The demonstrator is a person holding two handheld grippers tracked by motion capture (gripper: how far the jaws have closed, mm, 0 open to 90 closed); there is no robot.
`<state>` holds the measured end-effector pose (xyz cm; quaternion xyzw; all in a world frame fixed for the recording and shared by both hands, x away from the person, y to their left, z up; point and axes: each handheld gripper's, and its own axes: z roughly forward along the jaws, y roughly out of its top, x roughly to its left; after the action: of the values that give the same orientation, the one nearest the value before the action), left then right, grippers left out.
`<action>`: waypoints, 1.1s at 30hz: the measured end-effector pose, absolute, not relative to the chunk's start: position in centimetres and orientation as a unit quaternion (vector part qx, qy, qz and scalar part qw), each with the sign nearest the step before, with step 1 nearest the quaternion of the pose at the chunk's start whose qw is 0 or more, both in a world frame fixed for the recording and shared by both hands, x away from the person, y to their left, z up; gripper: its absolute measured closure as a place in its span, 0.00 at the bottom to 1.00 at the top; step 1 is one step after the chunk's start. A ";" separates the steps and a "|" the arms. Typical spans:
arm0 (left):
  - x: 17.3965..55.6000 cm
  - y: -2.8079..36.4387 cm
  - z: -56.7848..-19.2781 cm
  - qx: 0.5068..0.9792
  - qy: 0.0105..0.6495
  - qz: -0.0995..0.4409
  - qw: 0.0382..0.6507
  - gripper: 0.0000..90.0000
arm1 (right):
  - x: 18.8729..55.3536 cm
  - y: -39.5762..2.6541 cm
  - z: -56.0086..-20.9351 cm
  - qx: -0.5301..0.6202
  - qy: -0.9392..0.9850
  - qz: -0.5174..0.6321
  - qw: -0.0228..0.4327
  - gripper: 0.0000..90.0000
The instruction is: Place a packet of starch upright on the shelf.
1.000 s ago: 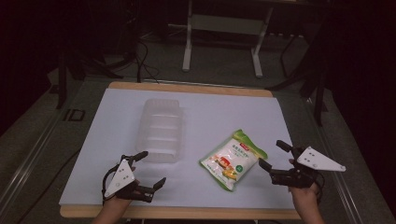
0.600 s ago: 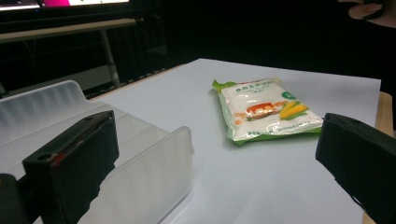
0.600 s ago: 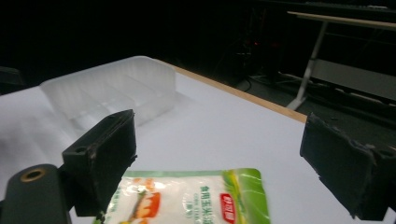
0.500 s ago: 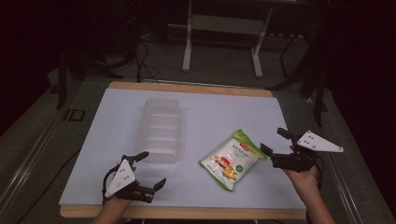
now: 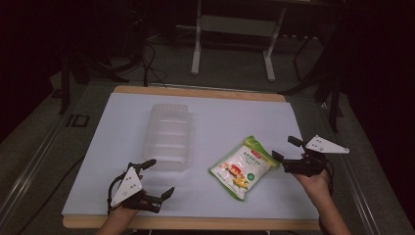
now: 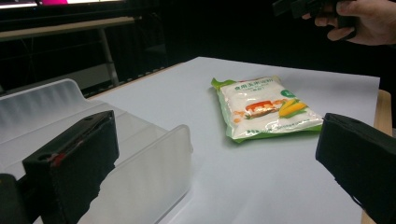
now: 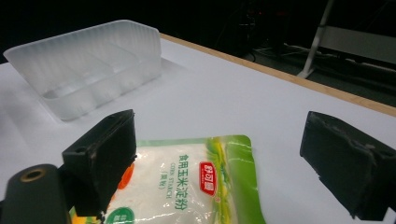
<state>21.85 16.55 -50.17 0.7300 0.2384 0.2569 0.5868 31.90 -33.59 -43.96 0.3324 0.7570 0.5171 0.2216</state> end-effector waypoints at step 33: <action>22.0 16.5 -50.3 0.736 0.239 0.250 0.583 0.00 | 34.7 -33.1 -52.0 0.368 0.807 0.441 0.137 0.12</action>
<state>22.03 16.48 -50.35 0.7356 0.2385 0.2503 0.5826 34.65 -33.14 -52.00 0.3680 0.8069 0.4412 0.1373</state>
